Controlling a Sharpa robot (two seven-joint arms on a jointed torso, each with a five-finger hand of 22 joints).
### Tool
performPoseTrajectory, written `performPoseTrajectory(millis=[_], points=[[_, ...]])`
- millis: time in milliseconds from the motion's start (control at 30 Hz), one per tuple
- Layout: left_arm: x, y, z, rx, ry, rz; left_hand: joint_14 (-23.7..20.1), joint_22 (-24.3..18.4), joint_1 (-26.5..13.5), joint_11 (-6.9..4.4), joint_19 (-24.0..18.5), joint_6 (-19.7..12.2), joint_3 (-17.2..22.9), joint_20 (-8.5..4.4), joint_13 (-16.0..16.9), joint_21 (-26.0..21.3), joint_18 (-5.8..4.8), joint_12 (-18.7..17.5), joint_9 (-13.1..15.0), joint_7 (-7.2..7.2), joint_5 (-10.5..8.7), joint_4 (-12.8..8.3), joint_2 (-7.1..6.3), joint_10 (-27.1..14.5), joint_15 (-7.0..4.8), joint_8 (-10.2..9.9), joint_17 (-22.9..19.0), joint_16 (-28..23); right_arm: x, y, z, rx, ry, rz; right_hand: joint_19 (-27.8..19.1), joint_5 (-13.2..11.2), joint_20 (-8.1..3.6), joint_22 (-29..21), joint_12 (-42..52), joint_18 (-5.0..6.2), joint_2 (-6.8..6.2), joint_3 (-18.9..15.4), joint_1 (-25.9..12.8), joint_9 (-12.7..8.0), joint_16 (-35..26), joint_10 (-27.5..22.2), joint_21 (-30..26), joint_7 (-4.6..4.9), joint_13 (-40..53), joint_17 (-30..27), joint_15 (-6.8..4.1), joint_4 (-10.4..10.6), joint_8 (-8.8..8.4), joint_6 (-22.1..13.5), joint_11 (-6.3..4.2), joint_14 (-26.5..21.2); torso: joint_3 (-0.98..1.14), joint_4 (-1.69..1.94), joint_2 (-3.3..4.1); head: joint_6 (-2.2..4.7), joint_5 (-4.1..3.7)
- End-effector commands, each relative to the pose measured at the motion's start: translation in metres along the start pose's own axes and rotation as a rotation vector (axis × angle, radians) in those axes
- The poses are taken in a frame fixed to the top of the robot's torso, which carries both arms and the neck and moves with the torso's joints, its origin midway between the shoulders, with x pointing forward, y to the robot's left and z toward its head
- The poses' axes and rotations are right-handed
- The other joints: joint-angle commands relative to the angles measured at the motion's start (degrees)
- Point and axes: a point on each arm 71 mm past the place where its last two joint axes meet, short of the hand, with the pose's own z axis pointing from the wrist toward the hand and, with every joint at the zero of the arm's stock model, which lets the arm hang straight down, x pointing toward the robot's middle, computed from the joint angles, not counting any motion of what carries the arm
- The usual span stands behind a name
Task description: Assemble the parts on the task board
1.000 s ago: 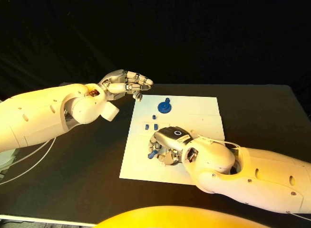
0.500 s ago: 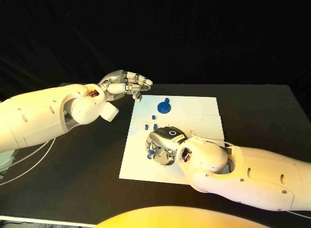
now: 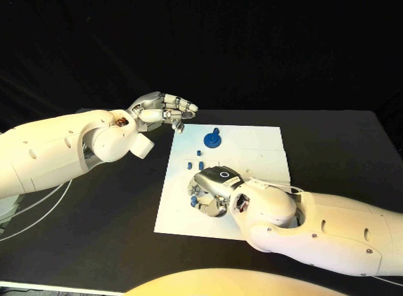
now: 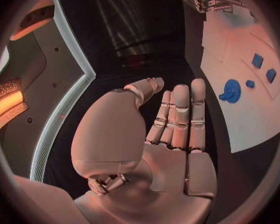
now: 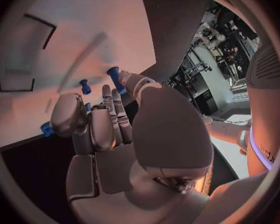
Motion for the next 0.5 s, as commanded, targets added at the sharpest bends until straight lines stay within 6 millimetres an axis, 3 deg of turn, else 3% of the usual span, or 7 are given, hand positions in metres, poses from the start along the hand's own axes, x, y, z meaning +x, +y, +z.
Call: performPoseTrajectory(millis=[33, 100, 167, 333, 500], points=[[0.002, -0.001, 0.001, 0.005, 0.019, -0.004, -0.3, -0.1, -0.4, 0.11, 0.0, -0.3, -0.4, 0.45, -0.1, -0.2, 0.91, -0.1, 0.0, 0.38, -0.05, 0.1, 0.28, -0.5, 0.29, 0.3, -0.1, 0.2, -0.004, 0.001, -0.001, -0.031, -0.056, 0.023, -0.9, -0.4, 0.14, -1.5, 0.6, 1.37, 0.48, -2.6, 1.3, -0.6, -0.4, -1.5, -2.0, -0.17, -0.1, -0.9, 0.25, 0.4, -0.74, -0.8, 0.27, -0.5, 0.01, 0.03, 0.03, 0.04, -0.06], [0.002, -0.001, 0.001, 0.005, 0.019, -0.004, -0.3, -0.1, -0.4, 0.11, 0.0, -0.3, -0.4, 0.45, -0.1, -0.2, 0.91, -0.1, 0.0, 0.38, -0.05, 0.1, 0.28, -0.5, 0.29, 0.3, -0.1, 0.2, -0.005, 0.001, -0.002, -0.034, -0.070, 0.029, -1.4, -0.5, 0.36, -2.7, 1.5, 1.65, 1.27, -6.3, 2.9, -1.2, -0.7, -3.1, -3.8, -0.11, -0.1, -1.9, 0.45, 1.4, -1.12, -1.1, 0.51, -1.1, 0.02, 0.06, 0.04, 0.10, -0.12], [0.002, -0.001, 0.000, 0.004, 0.020, -0.004, -0.3, -0.1, -0.4, 0.11, 0.0, -0.3, -0.4, 0.45, -0.1, -0.2, 0.91, -0.1, 0.0, 0.38, -0.05, 0.1, 0.28, -0.5, 0.29, 0.3, -0.1, 0.2, -0.006, 0.000, -0.004, -0.040, -0.090, 0.039, -2.0, -0.8, 0.59, -4.5, 3.3, 2.06, 2.06, -12.2, 6.0, -2.1, -0.7, -5.4, -6.4, -0.67, -0.1, -2.6, 0.73, 4.3, -1.38, -1.5, 0.82, -1.6, 0.04, 0.07, 0.07, 0.13, -0.18], [0.002, -0.001, 0.000, 0.002, 0.020, -0.004, -0.3, -0.1, -0.4, 0.12, 0.0, -0.4, -0.4, 0.46, -0.1, -0.2, 0.91, 0.0, 0.0, 0.39, -0.04, 0.1, 0.34, -0.5, 0.30, 0.3, -0.1, 0.2, -0.011, -0.004, -0.011, -0.054, -0.129, 0.069, -1.9, -1.0, 0.66, -5.2, 4.6, 2.17, 1.86, -15.7, 7.9, -2.8, -0.4, -6.6, -7.6, -1.33, -0.1, -2.7, 0.80, 7.5, -1.47, -2.2, 0.88, -1.7, 0.00, 0.03, 0.01, 0.24, -0.32], [0.001, -0.001, 0.000, 0.002, 0.020, -0.004, -0.3, -0.1, -0.4, 0.12, 0.0, -0.4, -0.4, 0.46, -0.1, -0.2, 0.91, 0.0, 0.0, 0.39, -0.04, 0.1, 0.34, -0.5, 0.30, 0.3, -0.1, 0.2, -0.020, -0.017, -0.026, -0.055, -0.168, 0.127, -1.2, -1.0, 0.45, -4.5, 6.4, 2.02, 2.39, -16.7, 8.1, -3.0, 0.2, -5.4, -6.9, -1.08, 0.1, -2.0, 0.47, 8.0, -1.21, -1.9, 0.44, -1.2, -0.07, 0.03, 0.01, 0.46, -0.67]])
